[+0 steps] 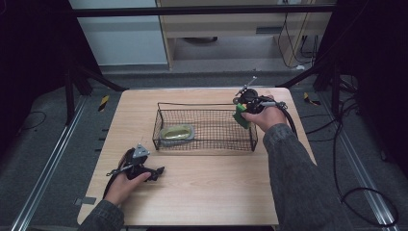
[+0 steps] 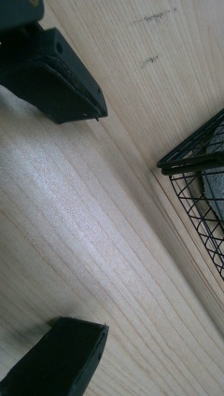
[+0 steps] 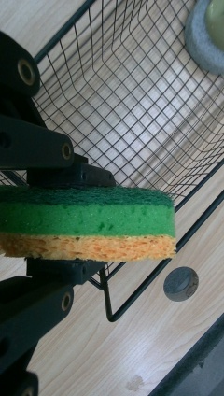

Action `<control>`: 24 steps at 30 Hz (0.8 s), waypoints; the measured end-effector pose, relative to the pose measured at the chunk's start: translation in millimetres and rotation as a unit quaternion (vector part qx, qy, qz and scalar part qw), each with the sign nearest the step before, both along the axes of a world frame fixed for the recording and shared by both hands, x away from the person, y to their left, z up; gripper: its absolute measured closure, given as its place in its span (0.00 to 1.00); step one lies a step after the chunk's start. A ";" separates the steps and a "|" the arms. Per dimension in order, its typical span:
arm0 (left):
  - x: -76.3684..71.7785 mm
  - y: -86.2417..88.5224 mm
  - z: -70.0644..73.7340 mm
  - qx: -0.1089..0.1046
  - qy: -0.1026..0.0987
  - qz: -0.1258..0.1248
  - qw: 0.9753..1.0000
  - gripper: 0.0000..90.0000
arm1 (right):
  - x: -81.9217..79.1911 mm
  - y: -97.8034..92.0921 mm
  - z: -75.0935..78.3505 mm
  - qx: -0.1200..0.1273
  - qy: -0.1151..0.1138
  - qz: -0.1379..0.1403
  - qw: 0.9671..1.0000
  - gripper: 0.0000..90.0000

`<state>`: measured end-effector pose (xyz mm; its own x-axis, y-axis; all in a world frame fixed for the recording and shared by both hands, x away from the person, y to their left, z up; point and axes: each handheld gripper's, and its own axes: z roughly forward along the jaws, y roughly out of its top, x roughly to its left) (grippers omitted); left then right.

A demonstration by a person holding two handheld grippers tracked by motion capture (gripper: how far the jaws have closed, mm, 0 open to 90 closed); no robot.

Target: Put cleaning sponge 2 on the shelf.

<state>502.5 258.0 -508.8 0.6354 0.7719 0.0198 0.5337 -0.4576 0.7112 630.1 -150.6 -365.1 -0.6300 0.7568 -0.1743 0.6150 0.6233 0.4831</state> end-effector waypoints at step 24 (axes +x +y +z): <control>0.2 0.0 0.0 0.000 0.000 -0.001 1.000 0.00 | 8.4 -0.5 -22.5 -0.023 0.001 -0.004 1.000 0.73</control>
